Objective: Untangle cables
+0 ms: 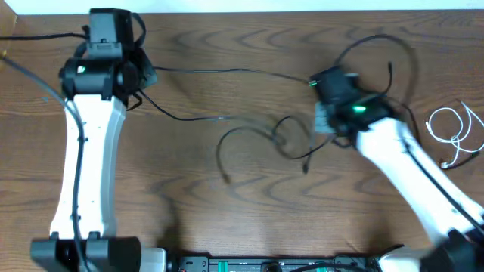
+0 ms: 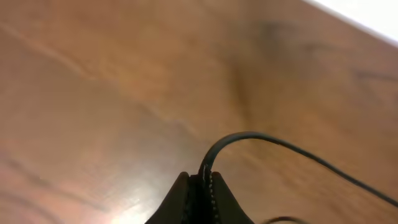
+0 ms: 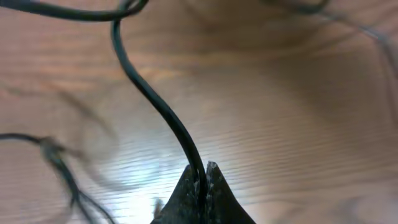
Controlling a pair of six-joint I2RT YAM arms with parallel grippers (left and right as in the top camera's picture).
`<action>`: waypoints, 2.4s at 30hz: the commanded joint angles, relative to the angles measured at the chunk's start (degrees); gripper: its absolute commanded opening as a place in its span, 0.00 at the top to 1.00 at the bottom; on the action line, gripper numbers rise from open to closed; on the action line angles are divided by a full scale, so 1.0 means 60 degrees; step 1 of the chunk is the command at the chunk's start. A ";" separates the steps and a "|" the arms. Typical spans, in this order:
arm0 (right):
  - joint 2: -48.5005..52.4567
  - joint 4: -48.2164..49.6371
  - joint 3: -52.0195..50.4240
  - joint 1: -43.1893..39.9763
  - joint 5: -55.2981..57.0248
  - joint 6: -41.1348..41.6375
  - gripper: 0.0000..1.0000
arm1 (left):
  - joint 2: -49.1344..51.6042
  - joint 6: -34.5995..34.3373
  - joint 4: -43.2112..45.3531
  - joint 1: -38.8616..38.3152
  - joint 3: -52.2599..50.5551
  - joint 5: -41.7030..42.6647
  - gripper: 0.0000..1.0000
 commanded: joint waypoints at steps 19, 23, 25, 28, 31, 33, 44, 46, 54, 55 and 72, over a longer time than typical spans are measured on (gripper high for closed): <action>-0.4226 0.3224 0.0029 -0.2113 0.0051 -0.3723 0.99 | 0.2138 -0.1042 -0.2204 0.0066 -0.1264 -0.2568 0.92; -0.4524 0.4612 0.0029 -0.2153 0.0153 -0.3967 0.99 | 0.2138 -0.1432 -0.2200 0.0102 -0.1410 -0.2528 0.92; -0.4608 0.5104 0.0029 -0.2153 0.0270 -0.3967 0.99 | 0.2138 -0.1424 -0.2244 0.0124 -0.1421 -0.2535 0.92; -0.4677 0.5282 0.0029 -0.2157 0.1563 -0.3956 0.99 | 0.2138 -0.1428 -0.2193 0.0200 -0.1570 -0.2652 0.92; -0.4648 0.5191 0.0029 -0.2259 0.4459 -0.3956 0.99 | 0.2138 -0.1559 -0.1945 0.0568 -0.1942 -0.2754 0.92; -0.4630 0.5125 0.0029 -0.2539 0.5457 -0.3920 0.99 | 0.2138 -0.1800 -0.1909 0.0856 -0.2011 -0.2750 0.92; -0.4586 0.3661 0.0029 -0.5238 0.4408 -0.2539 0.99 | 0.2138 -0.2750 -0.0929 0.3213 -0.2011 -0.0237 0.93; -0.4528 0.3537 0.0029 -0.5457 0.4408 -0.2229 0.99 | 0.2138 -0.2900 -0.0831 0.3337 -0.2011 -0.0127 0.92; -0.4069 0.3002 0.0029 -0.6772 0.4379 -0.1537 0.99 | 0.2138 -0.3402 -0.0433 0.3810 -0.2011 -0.0127 0.93; -0.3963 0.2907 0.0029 -0.7093 0.4346 -0.1432 0.99 | 0.2138 -0.3668 -0.0433 0.3938 -0.2011 -0.0120 0.93; -0.2838 0.3085 0.0029 -0.9125 -0.2794 -0.1239 0.99 | 0.2135 -0.2058 0.0142 0.2681 -0.2011 0.3577 0.93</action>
